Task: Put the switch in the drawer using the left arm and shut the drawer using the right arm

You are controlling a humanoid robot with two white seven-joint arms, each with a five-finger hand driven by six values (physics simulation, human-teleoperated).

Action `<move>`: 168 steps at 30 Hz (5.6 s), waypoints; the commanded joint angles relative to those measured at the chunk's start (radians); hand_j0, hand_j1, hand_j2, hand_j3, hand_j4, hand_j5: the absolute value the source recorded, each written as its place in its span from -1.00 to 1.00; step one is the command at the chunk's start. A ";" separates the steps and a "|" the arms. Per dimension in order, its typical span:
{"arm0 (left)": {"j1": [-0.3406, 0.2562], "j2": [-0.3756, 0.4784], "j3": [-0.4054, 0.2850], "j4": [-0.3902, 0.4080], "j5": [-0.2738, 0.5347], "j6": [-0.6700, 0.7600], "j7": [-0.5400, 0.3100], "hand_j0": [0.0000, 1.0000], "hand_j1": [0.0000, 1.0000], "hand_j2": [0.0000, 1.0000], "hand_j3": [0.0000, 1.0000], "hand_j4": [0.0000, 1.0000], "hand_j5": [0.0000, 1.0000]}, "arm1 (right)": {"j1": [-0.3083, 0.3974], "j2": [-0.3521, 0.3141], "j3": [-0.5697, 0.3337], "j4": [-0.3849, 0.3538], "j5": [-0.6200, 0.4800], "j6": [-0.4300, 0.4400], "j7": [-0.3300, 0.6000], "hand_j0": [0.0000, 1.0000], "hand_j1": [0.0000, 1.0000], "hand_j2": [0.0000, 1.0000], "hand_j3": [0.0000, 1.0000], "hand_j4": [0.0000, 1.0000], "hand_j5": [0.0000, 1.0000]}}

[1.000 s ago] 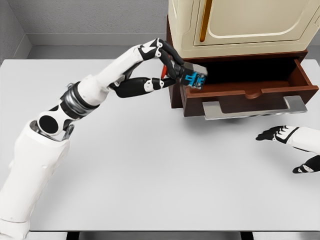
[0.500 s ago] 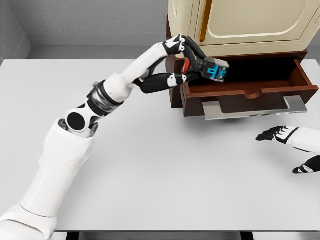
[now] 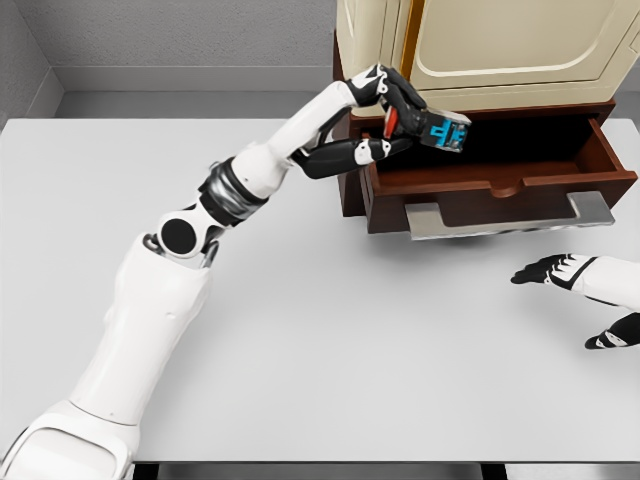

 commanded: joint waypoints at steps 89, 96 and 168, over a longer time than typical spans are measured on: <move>-0.107 -0.014 -0.066 0.180 -0.063 0.000 0.098 0.22 0.22 0.22 0.22 0.22 0.22 | 0.002 -0.004 0.000 0.004 -0.005 0.002 0.057 1.00 1.00 1.00 1.00 1.00 1.00; -0.107 -0.014 -0.058 0.174 -0.059 0.000 0.098 0.61 0.61 0.61 0.61 0.61 0.61 | 0.002 -0.004 0.000 0.006 -0.005 0.002 0.064 1.00 1.00 1.00 1.00 1.00 1.00; 0.144 0.882 -0.101 -0.414 0.450 0.000 -0.099 1.00 1.00 1.00 1.00 1.00 1.00 | -0.104 -0.063 -0.002 -0.007 -0.018 0.002 -0.198 -0.60 -0.60 -0.60 -0.60 -0.60 -0.60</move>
